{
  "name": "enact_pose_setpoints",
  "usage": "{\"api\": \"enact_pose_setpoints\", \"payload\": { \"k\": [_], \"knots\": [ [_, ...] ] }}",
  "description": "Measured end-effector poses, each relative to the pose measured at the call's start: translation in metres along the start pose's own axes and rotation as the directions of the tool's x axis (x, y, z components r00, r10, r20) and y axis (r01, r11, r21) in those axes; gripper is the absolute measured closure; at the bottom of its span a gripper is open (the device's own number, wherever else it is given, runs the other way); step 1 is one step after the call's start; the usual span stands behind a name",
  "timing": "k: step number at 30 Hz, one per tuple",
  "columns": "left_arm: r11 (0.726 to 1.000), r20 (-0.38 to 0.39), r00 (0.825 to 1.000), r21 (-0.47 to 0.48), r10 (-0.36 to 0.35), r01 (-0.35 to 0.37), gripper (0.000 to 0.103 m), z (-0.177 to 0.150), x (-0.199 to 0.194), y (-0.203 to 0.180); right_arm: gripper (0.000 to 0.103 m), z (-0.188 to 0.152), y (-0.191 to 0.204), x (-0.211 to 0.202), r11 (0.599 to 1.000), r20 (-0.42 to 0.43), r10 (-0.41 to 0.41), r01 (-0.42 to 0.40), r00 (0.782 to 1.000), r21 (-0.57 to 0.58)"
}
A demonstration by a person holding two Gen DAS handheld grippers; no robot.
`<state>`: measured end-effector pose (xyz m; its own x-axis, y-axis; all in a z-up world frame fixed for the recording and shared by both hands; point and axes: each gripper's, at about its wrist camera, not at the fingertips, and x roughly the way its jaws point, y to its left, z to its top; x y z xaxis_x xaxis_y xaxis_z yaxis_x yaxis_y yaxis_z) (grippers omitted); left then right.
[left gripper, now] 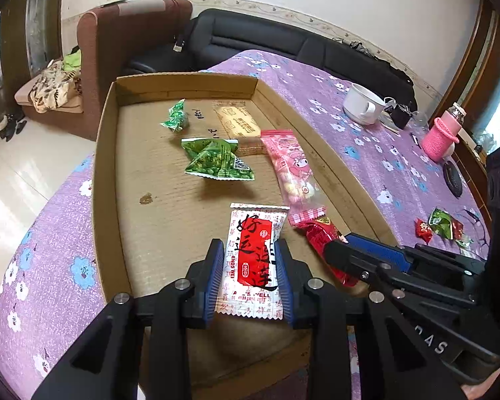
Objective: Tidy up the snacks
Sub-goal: 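Carry the white-red packet and red bar over the cardboard box with both tools, then lower the white-red packet into the box and open the left tool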
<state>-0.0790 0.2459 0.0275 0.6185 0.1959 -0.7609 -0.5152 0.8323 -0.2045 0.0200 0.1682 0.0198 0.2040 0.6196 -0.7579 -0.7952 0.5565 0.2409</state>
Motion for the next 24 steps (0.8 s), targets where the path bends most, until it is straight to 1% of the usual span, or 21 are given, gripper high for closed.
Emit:
{"api": "enact_pose_setpoints", "payload": {
  "k": [2, 7, 13, 17, 21, 24],
  "knots": [
    [1.000, -0.009, 1.000, 0.000, 0.011, -0.011, 0.073, -0.001, 0.003, -0.001, 0.081, -0.003, 0.002, -0.001, 1.000, 0.008, -0.016, 0.016, 1.000, -0.020],
    [1.000, -0.003, 1.000, 0.000, 0.023, -0.023, 0.073, -0.003, 0.003, -0.002, 0.081, -0.007, 0.008, 0.001, 0.995, 0.034, -0.069, 0.072, 0.997, -0.070],
    [0.998, 0.006, 0.998, 0.000, 0.064, -0.064, 0.073, -0.006, 0.005, -0.007, 0.081, -0.009, 0.007, 0.001, 0.992, 0.054, -0.091, 0.095, 0.994, -0.079],
    [0.996, 0.012, 0.996, 0.004, 0.092, -0.092, 0.073, -0.008, 0.004, -0.008, 0.081, -0.012, 0.011, 0.001, 0.984, 0.081, -0.127, 0.136, 0.989, -0.118],
    [0.992, 0.022, 0.992, 0.008, 0.123, -0.123, 0.072, -0.007, 0.006, -0.011, 0.081, -0.013, 0.009, -0.002, 0.984, 0.091, -0.129, 0.139, 0.987, -0.113],
    [0.989, 0.023, 0.989, 0.029, 0.144, -0.145, 0.071, -0.007, 0.007, -0.015, 0.081, -0.013, 0.008, -0.003, 0.983, 0.093, -0.134, 0.144, 0.987, -0.112]
  ]
}}
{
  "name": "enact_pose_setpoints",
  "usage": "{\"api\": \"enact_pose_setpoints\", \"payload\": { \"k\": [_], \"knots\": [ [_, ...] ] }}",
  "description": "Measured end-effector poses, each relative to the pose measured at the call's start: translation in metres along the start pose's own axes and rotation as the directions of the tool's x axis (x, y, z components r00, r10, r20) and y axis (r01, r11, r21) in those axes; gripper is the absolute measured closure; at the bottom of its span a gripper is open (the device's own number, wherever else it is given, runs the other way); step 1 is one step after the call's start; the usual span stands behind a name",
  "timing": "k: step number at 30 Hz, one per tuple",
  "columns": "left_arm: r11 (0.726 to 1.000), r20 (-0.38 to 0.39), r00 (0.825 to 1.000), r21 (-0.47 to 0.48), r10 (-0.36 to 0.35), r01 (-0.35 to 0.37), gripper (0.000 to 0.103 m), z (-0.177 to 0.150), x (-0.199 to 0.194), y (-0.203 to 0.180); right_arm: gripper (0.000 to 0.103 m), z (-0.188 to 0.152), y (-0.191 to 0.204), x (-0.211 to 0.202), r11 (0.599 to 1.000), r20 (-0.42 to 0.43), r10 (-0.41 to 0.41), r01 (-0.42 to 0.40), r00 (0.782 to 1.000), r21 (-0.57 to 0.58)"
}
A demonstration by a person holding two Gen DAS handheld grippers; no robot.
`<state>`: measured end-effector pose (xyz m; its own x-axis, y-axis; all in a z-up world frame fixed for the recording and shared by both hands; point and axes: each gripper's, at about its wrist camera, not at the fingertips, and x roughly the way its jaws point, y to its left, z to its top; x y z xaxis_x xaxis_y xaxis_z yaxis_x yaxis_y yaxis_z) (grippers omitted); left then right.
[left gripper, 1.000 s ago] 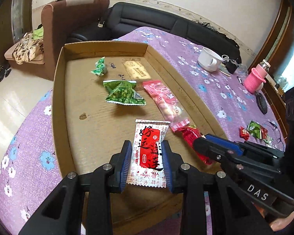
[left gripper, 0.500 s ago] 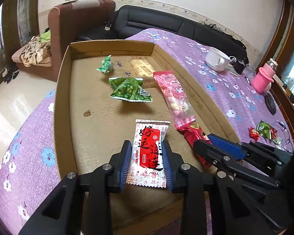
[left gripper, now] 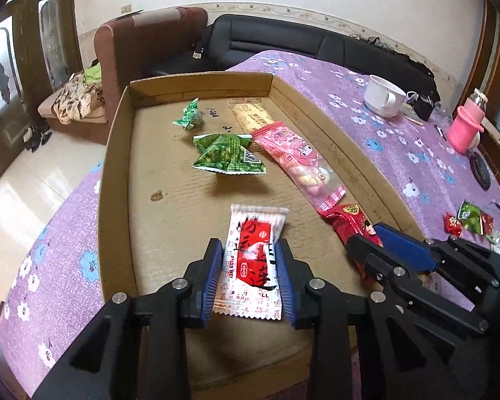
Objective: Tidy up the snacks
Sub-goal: 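Lower the white-red packet into the box and open the left tool, then open the right tool to drop the red bar into the box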
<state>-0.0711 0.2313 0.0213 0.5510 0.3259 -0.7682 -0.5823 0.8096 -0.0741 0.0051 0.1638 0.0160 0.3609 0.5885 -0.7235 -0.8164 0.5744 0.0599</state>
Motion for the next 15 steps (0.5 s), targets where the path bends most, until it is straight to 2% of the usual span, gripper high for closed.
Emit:
{"api": "enact_pose_setpoints", "payload": {
  "k": [11, 15],
  "knots": [
    [1.000, 0.003, 1.000, -0.010, -0.021, 0.021, 0.068, -0.001, -0.003, 0.004, 0.078, -0.002, -0.001, -0.005, 1.000, 0.012, -0.018, 0.018, 1.000, -0.017],
    [0.999, 0.003, 0.999, -0.010, -0.032, 0.032, 0.067, -0.001, -0.004, 0.005, 0.072, -0.002, -0.002, -0.011, 0.999, 0.029, -0.030, 0.031, 0.999, -0.020]
  ]
}}
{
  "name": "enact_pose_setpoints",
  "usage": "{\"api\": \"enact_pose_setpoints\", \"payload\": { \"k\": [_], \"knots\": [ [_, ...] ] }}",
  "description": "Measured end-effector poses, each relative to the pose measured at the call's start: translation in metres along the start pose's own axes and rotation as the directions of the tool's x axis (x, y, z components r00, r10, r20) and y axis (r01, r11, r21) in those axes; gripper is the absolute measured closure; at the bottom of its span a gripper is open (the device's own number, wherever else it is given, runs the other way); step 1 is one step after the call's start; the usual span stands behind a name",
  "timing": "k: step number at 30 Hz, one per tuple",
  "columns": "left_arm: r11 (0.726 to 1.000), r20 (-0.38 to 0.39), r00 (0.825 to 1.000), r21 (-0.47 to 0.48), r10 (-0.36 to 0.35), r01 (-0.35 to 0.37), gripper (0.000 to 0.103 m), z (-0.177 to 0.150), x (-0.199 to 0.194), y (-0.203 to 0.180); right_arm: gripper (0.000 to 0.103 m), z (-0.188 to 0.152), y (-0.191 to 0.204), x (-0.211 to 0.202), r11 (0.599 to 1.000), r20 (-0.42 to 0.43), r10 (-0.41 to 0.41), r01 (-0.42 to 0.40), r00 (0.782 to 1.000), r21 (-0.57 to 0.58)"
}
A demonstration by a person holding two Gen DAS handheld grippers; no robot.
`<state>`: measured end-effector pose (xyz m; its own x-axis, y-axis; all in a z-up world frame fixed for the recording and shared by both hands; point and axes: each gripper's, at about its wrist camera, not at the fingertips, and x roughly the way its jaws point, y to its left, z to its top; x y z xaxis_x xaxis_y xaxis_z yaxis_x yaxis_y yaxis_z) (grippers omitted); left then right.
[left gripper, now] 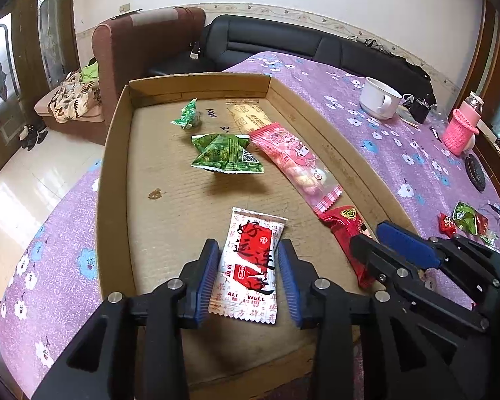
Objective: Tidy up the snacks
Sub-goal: 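Open the right tool to drop the red bar into the box, then move both open tools back to the snack pile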
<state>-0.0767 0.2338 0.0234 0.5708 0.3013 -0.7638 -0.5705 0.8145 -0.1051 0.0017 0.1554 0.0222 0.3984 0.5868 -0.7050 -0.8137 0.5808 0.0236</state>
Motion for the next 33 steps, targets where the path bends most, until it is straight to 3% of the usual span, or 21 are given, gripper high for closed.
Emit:
{"api": "enact_pose_setpoints", "payload": {
  "k": [6, 10, 18, 26, 29, 33],
  "knots": [
    [1.000, 0.008, 1.000, -0.005, -0.024, 0.024, 0.066, 0.000, -0.002, 0.002, 0.068, 0.002, -0.006, -0.014, 1.000, 0.022, 0.004, -0.004, 1.000, 0.026],
    [0.999, 0.024, 0.999, -0.007, -0.037, 0.037, 0.063, -0.001, -0.007, 0.003, 0.059, 0.006, -0.015, -0.026, 0.997, 0.029, 0.014, -0.016, 0.999, 0.072],
    [0.999, 0.082, 0.995, 0.011, -0.048, 0.047, 0.053, -0.004, -0.019, -0.001, 0.059, 0.004, -0.058, -0.073, 0.970, -0.004, 0.101, -0.097, 0.995, 0.222],
    [0.998, 0.124, 0.991, 0.016, -0.055, 0.054, 0.051, -0.005, -0.027, -0.002, 0.055, -0.044, -0.129, -0.149, 0.942, 0.081, -0.021, -0.008, 0.997, 0.335],
    [0.997, 0.136, 0.988, 0.037, -0.074, 0.069, 0.050, -0.008, -0.031, -0.007, 0.055, -0.074, -0.168, -0.168, 0.912, 0.082, -0.086, 0.045, 0.993, 0.408],
    [0.994, 0.138, 0.986, 0.070, -0.091, 0.082, 0.050, -0.012, -0.037, -0.020, 0.056, -0.108, -0.212, -0.181, 0.859, 0.065, -0.107, 0.059, 0.992, 0.509]
  ]
}}
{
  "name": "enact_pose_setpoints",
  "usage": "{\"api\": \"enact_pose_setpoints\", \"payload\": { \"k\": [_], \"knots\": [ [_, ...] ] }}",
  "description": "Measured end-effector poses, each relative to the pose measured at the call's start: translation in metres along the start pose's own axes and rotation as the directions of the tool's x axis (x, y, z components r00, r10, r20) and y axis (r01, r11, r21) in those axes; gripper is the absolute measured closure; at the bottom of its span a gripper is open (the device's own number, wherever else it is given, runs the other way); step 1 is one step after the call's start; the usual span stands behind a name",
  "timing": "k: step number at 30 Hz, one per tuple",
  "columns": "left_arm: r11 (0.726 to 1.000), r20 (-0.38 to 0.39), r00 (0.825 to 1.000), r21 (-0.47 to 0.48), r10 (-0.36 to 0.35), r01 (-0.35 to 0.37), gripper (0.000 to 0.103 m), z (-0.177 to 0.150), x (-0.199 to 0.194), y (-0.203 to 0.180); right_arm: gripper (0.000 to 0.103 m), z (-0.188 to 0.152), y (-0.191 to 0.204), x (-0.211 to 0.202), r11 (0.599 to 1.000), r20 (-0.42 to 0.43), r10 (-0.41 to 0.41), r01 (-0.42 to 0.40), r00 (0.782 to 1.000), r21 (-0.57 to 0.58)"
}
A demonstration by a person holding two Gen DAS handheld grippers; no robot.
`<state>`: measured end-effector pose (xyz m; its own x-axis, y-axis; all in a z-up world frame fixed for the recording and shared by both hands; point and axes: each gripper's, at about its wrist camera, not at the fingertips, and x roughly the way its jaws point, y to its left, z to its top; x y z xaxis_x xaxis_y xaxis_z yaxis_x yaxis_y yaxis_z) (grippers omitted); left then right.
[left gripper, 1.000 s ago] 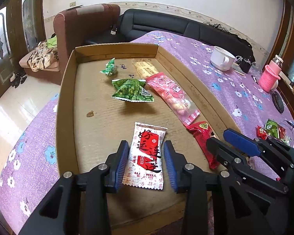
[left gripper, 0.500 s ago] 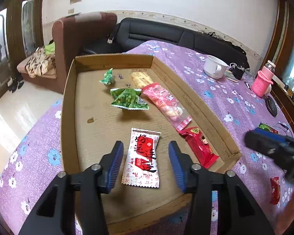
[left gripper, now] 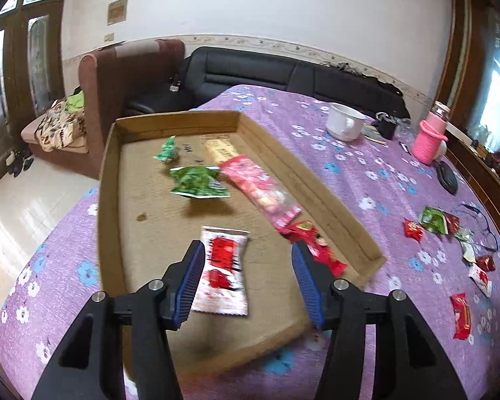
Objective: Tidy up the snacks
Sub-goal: 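Move both open tools back to the snack pile, then grasp a red gold-label bar with the left tool while the right tool grasps a white-red packet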
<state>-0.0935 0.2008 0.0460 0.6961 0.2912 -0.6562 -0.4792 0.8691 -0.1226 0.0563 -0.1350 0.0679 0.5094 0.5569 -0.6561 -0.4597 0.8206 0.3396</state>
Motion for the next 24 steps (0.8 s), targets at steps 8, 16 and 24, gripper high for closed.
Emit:
{"api": "enact_pose_setpoints", "payload": {
  "k": [8, 16, 24],
  "knots": [
    [0.955, -0.073, 0.978, 0.214, -0.194, 0.205, 0.043, -0.006, -0.035, -0.108, 0.056, -0.016, -0.050, -0.001, 0.988, 0.025, 0.006, -0.010, 1.000, 0.156],
    [0.859, -0.339, 0.890, 0.307, -0.305, 0.411, 0.040, -0.050, -0.012, -0.214, 0.056, -0.016, -0.093, -0.008, 0.930, 0.048, -0.201, 0.176, 0.978, 0.322],
    [0.872, -0.364, 0.912, 0.365, -0.188, 0.325, 0.056, -0.066, 0.020, -0.241, 0.056, -0.021, -0.103, 0.014, 0.929, -0.057, -0.136, 0.147, 0.989, 0.340]
  ]
}}
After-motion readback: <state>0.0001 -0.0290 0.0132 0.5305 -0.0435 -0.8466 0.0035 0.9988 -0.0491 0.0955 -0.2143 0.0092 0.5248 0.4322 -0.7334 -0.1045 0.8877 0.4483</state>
